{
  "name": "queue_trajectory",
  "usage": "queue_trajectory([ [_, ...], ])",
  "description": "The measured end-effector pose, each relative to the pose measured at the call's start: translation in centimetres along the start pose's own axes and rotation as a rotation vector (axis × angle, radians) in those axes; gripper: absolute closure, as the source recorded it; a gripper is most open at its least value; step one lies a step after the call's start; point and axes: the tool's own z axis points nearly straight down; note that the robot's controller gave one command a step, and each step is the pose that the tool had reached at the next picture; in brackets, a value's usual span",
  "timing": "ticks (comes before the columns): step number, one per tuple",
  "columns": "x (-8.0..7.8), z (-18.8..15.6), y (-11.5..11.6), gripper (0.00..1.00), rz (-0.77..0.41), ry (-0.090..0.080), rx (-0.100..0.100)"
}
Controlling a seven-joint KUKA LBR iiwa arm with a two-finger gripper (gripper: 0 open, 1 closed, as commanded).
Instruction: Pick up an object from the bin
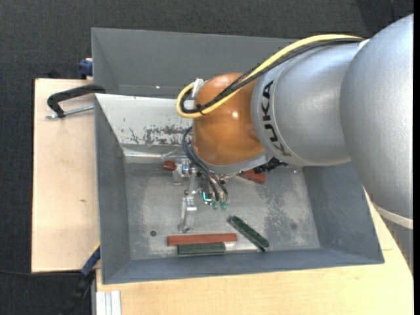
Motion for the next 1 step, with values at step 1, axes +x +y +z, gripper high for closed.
queue_trajectory([
  [1, -0.22, -0.41, -0.05, 0.0, 0.001, -0.008, -0.002],
])
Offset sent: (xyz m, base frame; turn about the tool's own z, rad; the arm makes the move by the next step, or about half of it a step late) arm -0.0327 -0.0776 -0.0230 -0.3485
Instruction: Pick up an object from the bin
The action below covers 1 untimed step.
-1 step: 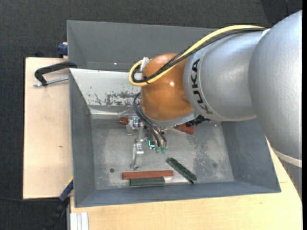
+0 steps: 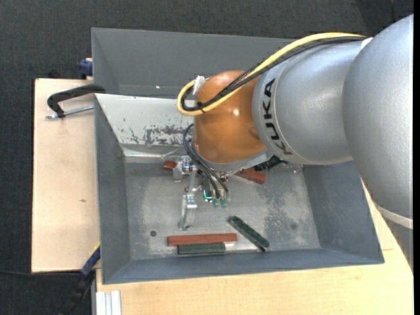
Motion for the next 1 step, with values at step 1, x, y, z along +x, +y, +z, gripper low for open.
queue_trajectory([
  [1, 0.75, 0.48, -1.26, 0.0, -0.09, -0.005, -0.002],
])
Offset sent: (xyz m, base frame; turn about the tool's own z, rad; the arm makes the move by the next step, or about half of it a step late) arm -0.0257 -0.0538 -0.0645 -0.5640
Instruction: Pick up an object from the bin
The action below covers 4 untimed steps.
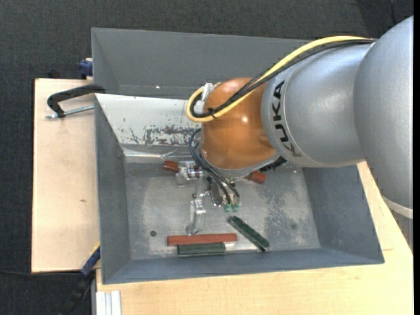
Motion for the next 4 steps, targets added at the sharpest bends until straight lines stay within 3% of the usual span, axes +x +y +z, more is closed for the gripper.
queue_trajectory([
  [1, 1.3, 2.9, -3.3, 0.0, -0.295, 0.005, 0.005],
  [2, 1.9, 5.0, -1.5, 0.0, -0.431, 0.007, 0.002],
  [3, 2.6, 5.5, -3.1, 0.0, -0.411, 0.006, 0.001],
  [4, 2.3, 6.1, 0.6, 1.0, -0.832, -0.01, 0.002],
])
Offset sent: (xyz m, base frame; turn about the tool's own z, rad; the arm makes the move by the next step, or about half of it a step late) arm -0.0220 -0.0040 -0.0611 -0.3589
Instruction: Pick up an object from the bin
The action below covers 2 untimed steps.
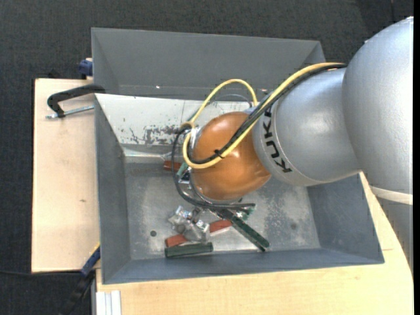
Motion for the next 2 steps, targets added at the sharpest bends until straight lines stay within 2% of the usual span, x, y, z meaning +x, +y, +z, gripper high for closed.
queue_trajectory([
  [1, 0.21, 0.24, 0.14, 0.0, 0.0, 0.006, -0.005],
  [2, 0.26, 0.29, 0.17, 0.0, -0.001, 0.008, -0.006],
])
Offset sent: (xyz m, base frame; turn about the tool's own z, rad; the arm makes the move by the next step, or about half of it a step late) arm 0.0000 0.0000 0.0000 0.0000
